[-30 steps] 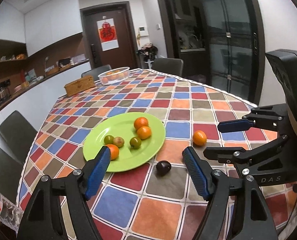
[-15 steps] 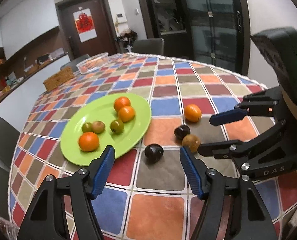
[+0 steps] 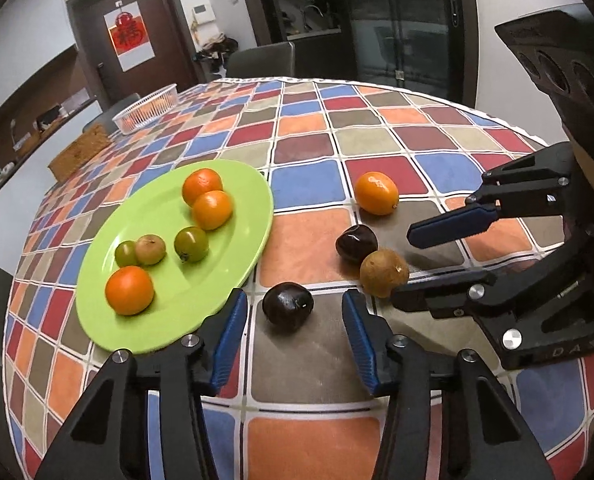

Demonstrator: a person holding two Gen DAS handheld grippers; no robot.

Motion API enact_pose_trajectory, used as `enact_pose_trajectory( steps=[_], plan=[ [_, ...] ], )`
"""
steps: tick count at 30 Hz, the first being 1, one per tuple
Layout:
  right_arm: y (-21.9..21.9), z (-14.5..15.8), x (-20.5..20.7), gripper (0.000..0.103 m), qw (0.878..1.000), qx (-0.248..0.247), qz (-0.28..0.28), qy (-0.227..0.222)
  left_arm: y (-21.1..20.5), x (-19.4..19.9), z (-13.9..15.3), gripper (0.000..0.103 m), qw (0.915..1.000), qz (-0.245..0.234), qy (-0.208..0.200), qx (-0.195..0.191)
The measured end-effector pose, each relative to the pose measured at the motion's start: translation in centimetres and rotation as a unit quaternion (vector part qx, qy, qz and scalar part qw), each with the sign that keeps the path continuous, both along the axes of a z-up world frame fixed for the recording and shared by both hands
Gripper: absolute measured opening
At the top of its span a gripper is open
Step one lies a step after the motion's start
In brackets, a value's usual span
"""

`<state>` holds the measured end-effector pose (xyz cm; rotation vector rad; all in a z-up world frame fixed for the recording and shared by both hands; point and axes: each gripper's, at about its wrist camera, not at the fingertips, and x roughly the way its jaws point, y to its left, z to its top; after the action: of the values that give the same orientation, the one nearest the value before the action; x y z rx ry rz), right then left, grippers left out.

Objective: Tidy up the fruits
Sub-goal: 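Move both tools away from the plate toward the remaining fruits, then grasp a dark red plum with the left tool while the right tool grasps a brown kiwi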

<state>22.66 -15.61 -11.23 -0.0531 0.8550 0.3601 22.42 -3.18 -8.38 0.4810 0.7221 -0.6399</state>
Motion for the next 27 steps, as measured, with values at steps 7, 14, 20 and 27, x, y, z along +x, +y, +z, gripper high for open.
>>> enact_pose_trajectory(
  steps=[7, 14, 20, 27],
  plan=[
    [0.2, -0.4, 0.9, 0.039, 1.000, 0.011, 0.005, 0.011, -0.2, 1.2, -0.8, 0.037, 0.9998, 0.002, 0.022, 0.003],
    [0.4, -0.7, 1.5, 0.035, 1.000, 0.013, 0.010, 0.016, -0.4, 1.5, -1.1, 0.033, 0.9996, 0.004, 0.028, 0.005],
    [0.6, -0.7, 1.5, 0.029, 1.000, 0.013, 0.015, 0.016, -0.3, 1.8, -1.2, 0.029, 0.9995, 0.012, 0.030, 0.001],
    [0.4, -0.5, 1.0, 0.028, 1.000, 0.021, 0.017, 0.016, 0.0, 1.1, -0.4, 0.029, 0.9990, 0.031, 0.028, -0.015]
  ],
)
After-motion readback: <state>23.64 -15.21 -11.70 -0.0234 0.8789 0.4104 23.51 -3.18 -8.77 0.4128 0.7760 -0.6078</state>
